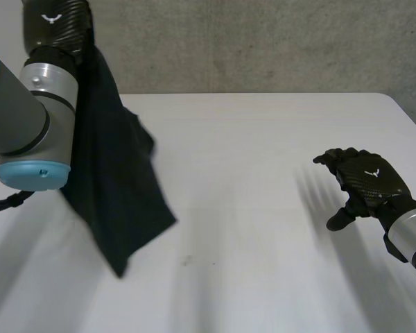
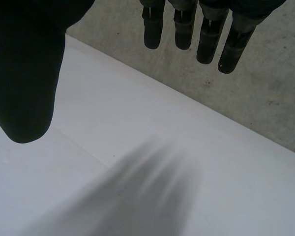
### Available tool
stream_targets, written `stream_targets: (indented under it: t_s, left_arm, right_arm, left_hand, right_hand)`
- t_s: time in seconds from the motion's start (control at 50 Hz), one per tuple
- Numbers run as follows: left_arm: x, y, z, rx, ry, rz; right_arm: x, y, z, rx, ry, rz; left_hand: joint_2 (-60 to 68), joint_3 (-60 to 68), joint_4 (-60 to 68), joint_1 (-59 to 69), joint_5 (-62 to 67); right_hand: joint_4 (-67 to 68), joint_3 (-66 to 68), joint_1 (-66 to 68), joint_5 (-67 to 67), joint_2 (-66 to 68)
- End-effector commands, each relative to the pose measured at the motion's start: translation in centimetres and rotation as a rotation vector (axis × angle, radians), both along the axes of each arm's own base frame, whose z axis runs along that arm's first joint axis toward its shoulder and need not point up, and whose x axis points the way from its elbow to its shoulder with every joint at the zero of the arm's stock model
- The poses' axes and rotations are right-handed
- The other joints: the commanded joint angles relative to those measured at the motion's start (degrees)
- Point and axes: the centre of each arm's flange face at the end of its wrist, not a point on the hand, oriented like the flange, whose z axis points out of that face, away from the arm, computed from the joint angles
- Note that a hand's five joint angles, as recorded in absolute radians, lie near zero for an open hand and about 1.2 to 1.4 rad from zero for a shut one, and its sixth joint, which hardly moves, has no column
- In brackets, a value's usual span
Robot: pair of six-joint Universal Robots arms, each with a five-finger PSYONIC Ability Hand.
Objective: Fold the shorts.
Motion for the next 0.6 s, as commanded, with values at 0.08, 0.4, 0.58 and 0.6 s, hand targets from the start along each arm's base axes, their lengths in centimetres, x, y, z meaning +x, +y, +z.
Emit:
stream_targets:
  t_s: [0.08, 0.4, 0.58, 0.6]
  left_arm:
    - [-10.7, 7.4, -8.8, 0.171, -0.135, -0.39]
    - [-16.9, 16.7, -13.9, 0.096, -0.45, -0.558]
    - [-8.9, 12.6, -8.9, 0.195, -0.36, -0.309]
    - [-7.6, 12.3, -8.0, 0.223, -0.311, -0.292]
  right_arm:
    - [0.0, 0.1, 0.0, -0.001, 0.001, -0.002]
    - [-0.3, 0.1, 0.0, 0.0, 0.0, -0.013]
    - [0.2, 0.0, 0.8, -0.014, -0.006, 0.014]
    - [0.5, -0.1, 1.3, -0.025, -0.007, 0.025]
  left_hand:
    - [11.3, 11.6, 11.3, 15.6, 14.0]
    - [-58.4, -58.1, -58.3, -54.0, -55.6]
    - [-58.0, -57.7, -58.0, -53.7, -55.3]
    - [-57.9, -57.5, -57.8, -53.5, -55.1]
  right_hand:
    - [-3.4, -2.1, -1.7, -4.0, -2.9]
    - [-3.4, -2.1, -1.7, -4.0, -2.9]
    - [-3.4, -2.1, -1.7, -4.0, -2.9]
    - [-3.4, -2.1, -1.7, -4.0, -2.9]
